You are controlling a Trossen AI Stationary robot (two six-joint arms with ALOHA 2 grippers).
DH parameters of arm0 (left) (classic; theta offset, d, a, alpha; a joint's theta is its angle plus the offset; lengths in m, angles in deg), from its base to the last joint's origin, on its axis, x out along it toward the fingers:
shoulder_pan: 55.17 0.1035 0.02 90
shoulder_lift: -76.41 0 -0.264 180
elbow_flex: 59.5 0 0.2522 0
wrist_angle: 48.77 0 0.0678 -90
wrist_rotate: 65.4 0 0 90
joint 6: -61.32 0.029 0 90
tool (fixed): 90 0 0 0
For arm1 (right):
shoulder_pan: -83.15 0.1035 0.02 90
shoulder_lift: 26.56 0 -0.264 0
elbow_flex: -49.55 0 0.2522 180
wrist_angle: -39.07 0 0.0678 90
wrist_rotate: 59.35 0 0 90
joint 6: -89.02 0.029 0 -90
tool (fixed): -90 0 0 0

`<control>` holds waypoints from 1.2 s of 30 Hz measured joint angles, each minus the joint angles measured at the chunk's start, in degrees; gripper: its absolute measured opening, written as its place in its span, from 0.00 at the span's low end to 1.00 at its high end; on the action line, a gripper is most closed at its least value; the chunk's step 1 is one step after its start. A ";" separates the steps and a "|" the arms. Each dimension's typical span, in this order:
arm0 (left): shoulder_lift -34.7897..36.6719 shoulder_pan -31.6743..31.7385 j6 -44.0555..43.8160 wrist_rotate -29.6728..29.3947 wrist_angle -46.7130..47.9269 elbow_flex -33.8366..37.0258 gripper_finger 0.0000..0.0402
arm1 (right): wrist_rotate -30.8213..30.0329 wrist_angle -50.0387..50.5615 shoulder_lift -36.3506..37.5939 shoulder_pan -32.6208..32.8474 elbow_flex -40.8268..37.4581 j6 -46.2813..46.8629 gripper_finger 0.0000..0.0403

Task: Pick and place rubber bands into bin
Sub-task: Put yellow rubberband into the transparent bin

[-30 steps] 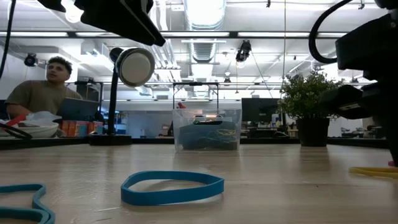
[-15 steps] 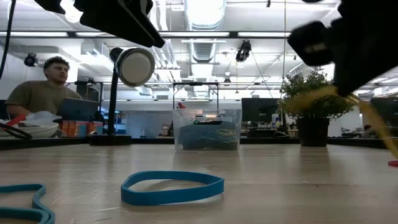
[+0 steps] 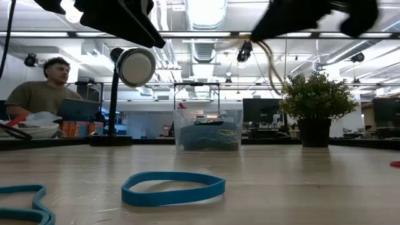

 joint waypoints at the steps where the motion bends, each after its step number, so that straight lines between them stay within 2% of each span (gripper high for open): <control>1: 0.01 -0.03 -0.01 0.00 0.05 0.00 0.39 | -0.06 0.00 0.02 -0.80 0.64 -0.85 0.02; 7: 0.13 -0.04 -0.15 0.01 1.22 0.00 0.39 | -0.19 -0.20 0.07 -6.48 2.83 -4.03 0.02; 18: 0.60 -0.07 -4.08 0.00 4.88 0.00 0.39 | 1.41 -1.30 0.09 -19.01 2.32 -5.47 0.02; 22: 0.60 -0.07 -4.05 0.00 4.92 0.00 0.39 | 5.69 -3.36 0.09 -23.56 2.23 -6.50 0.02; 32: 0.60 -0.07 -4.10 0.00 4.91 0.00 0.39 | 21.93 -8.62 -0.15 -35.40 1.94 -8.30 0.02; 36: 0.60 -0.11 -4.10 0.00 4.88 0.00 0.39 | 25.02 -8.75 -0.17 -39.75 1.90 -8.18 0.02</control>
